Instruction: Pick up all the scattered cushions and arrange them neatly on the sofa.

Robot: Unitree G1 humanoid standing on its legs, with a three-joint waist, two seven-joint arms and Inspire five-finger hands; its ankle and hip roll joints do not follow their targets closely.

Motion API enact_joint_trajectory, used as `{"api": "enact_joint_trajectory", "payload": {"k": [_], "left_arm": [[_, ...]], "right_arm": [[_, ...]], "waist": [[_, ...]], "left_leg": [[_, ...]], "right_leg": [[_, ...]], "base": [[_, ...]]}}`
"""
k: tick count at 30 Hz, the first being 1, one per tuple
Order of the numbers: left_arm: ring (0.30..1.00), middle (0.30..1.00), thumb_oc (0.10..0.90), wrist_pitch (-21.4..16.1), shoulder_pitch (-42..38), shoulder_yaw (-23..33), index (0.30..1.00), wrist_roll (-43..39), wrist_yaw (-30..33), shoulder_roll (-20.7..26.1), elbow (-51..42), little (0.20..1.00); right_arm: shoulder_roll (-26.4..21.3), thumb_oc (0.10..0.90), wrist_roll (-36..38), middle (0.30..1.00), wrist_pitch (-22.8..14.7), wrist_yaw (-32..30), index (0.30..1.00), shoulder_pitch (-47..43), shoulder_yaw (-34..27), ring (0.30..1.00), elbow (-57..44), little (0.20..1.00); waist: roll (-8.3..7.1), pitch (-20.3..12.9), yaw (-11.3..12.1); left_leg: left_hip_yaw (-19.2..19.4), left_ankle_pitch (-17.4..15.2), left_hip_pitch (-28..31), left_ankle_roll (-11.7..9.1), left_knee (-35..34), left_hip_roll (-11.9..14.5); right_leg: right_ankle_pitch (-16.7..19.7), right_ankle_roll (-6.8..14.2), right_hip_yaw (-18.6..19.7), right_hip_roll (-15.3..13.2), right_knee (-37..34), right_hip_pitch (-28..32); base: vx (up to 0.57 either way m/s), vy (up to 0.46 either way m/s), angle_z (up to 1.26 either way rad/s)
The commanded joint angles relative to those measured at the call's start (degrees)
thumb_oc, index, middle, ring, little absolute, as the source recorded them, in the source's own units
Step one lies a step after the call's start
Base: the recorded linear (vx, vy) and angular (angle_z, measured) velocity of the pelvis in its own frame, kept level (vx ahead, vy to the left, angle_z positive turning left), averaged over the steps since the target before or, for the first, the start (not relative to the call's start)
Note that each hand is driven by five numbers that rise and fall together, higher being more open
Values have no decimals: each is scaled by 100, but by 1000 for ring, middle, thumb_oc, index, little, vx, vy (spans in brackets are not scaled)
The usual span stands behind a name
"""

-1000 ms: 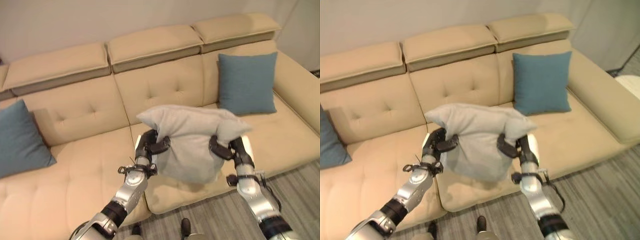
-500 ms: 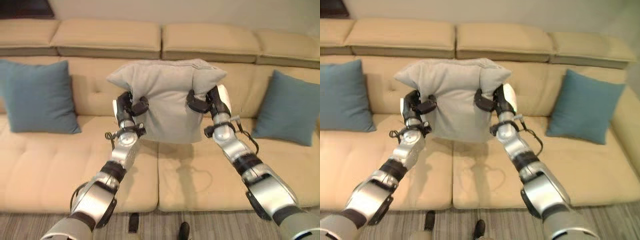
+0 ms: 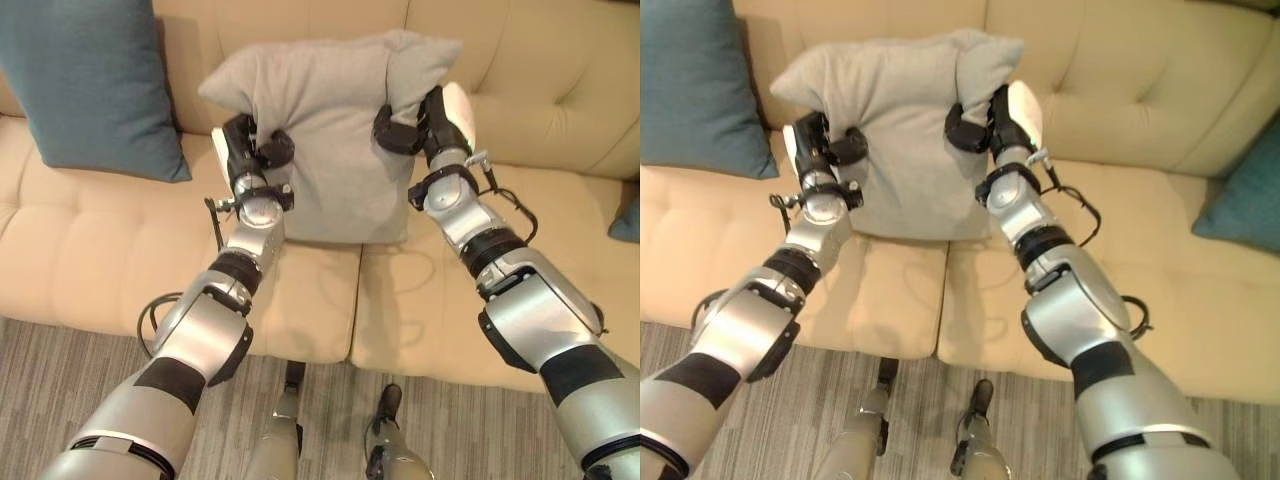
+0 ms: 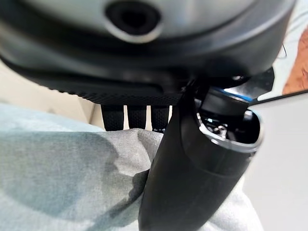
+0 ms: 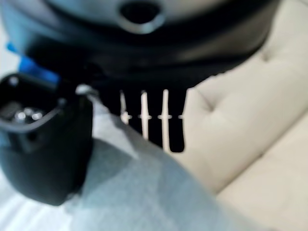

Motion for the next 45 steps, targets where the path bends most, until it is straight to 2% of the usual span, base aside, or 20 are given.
{"api": "enact_joint_trajectory", "payload": {"k": [1,3,4,6,7,12,13,14,15,16,17,19,21,23,25,31,35,39,42,45], "left_arm": [[300,300,400,-943,-2530,-1013,300,768,-155,-27,-263,300],[300,300,400,-903,-2663,-1102,300,773,-134,46,-199,300],[300,300,400,-917,-2639,-1112,300,780,-95,354,-289,300],[300,300,400,-917,-2640,-1112,300,780,-95,353,-289,300],[300,300,400,-957,-2728,-1327,300,655,-108,944,-581,300],[300,300,400,-723,-3371,-1572,300,839,-143,1104,64,300],[300,300,400,-682,-3477,-1695,300,835,-265,1108,278,300],[300,300,400,-684,-3485,-1694,300,832,-269,1110,283,300],[300,300,400,-625,-3538,-1851,300,789,-551,1146,497,300],[538,538,558,-586,-3505,-1835,538,681,-661,1193,621,538],[900,900,800,-456,-3508,-1830,900,545,-850,1159,806,900],[900,900,800,-304,-3467,-1893,900,519,-1161,1280,1131,900],[900,900,800,-198,-3406,-1822,900,511,-1174,1331,1301,900],[900,900,800,246,-3353,-1672,900,677,-1246,1588,1907,900],[900,900,800,399,-3281,-1648,900,821,-1260,1707,2069,900],[900,900,800,545,-3022,-1378,900,851,-1136,2011,2211,900],[900,900,800,692,-2858,-1487,900,1305,-891,2346,2251,900],[900,900,800,692,-2857,-1487,900,1305,-890,2346,2249,900],[900,900,800,793,-2473,-1424,900,1615,-665,2849,2351,900],[900,900,800,767,-2365,-1346,900,1539,-684,2810,2382,900]], "right_arm": [[-73,400,-315,300,-680,-472,300,-2199,389,300,132,300],[-114,400,-304,300,-684,-467,300,-2289,464,300,200,300],[-837,400,-157,300,-815,-330,300,-2184,533,300,-28,300],[-839,400,-157,300,-815,-330,300,-2183,533,300,-29,300],[-1292,400,9,300,-960,-424,300,-1994,483,300,-677,300],[-971,400,-236,300,-910,-416,300,-2662,1059,300,-301,300],[-824,400,-446,300,-827,-318,300,-2916,1426,300,17,300],[-820,400,-444,300,-831,-317,300,-2926,1431,300,25,300],[-641,403,-658,305,-760,-84,305,-3087,1815,305,343,305],[-578,800,-694,900,-704,-130,900,-3139,1848,900,432,900],[-544,800,-705,900,-635,-60,900,-3181,1899,900,580,900],[-419,800,-631,900,-570,178,900,-3274,2039,900,876,900],[-395,800,-510,900,-557,173,900,-3255,1937,900,975,900],[-298,800,-579,900,-443,271,900,-3288,2063,900,1253,900],[-330,800,-562,900,-429,310,900,-3244,2057,900,1369,900],[-608,800,-517,900,-406,293,900,-3073,2034,900,1433,900],[-855,800,-488,900,-392,269,900,-2909,2019,900,1470,900],[-855,800,-489,900,-392,268,900,-2908,2019,900,1470,900],[-1176,800,-377,900,-346,215,900,-2783,1992,900,1481,900],[-1213,800,-270,900,-350,179,900,-2752,1941,900,1497,900]], "waist": [[96,0,-107],[97,-4,-148],[72,-14,-247],[71,-24,-244],[21,109,-495],[34,246,-591],[52,301,-617],[55,301,-619],[46,328,-643],[56,325,-642],[64,321,-640],[65,323,-664],[70,337,-665],[72,367,-705],[77,355,-720],[89,312,-743],[101,261,-743],[100,263,-743],[121,226,-776],[135,237,-789]], "left_leg": [[417,-341,73,-589,-65,227],[485,-335,36,-589,-65,243],[518,-310,3,-590,-65,258],[519,-308,-8,-590,-65,259],[703,-349,-9,-560,-65,349],[823,-316,-263,-552,-65,368],[833,-278,-378,-570,-65,358],[833,-277,-384,-569,-65,358],[850,-229,-534,-589,-65,359],[870,-219,-585,-592,-65,362],[877,-200,-647,-596,-65,363],[892,-163,-735,-601,-65,366],[887,-155,-771,-596,-65,364],[908,-112,-859,-586,-65,359],[907,-104,-858,-577,-65,358],[903,-126,-756,-554,-65,346],[919,-160,-635,-537,-65,347],[919,-161,-632,-537,-65,347],[987,-198,-501,-516,-65,372],[999,-197,-526,-512,-65,369]], "right_leg": [[-328,739,135,-306,21,446],[-293,739,169,-302,21,372],[-250,739,200,-291,21,304],[-247,739,202,-291,21,291],[-189,739,358,-234,21,116],[-106,739,417,-229,21,-255],[-59,739,419,-235,21,-394],[-58,739,419,-235,21,-400],[-13,739,413,-216,21,-558],[10,739,429,-216,21,-616],[27,739,425,-214,21,-694],[61,739,448,-204,21,-796],[59,739,457,-202,21,-832],[81,739,515,-189,21,-957],[77,739,517,-183,21,-967],[45,739,505,-183,21,-898],[14,739,500,-182,21,-802],[13,739,501,-182,21,-800],[-11,729,500,-202,21,-715],[-7,724,494,-203,21,-740]], "base": [[17,31,-4],[26,45,-6],[12,33,-11],[7,39,-11],[13,80,-8],[-18,49,-38],[-9,25,-11],[-10,37,-57],[0,26,-68],[2,17,-62],[2,12,-15],[6,8,11],[7,29,11],[7,42,-18],[13,7,-34],[3,2,-1],[5,1,-1],[5,1,-2],[25,1,1],[0,0,0]]}}
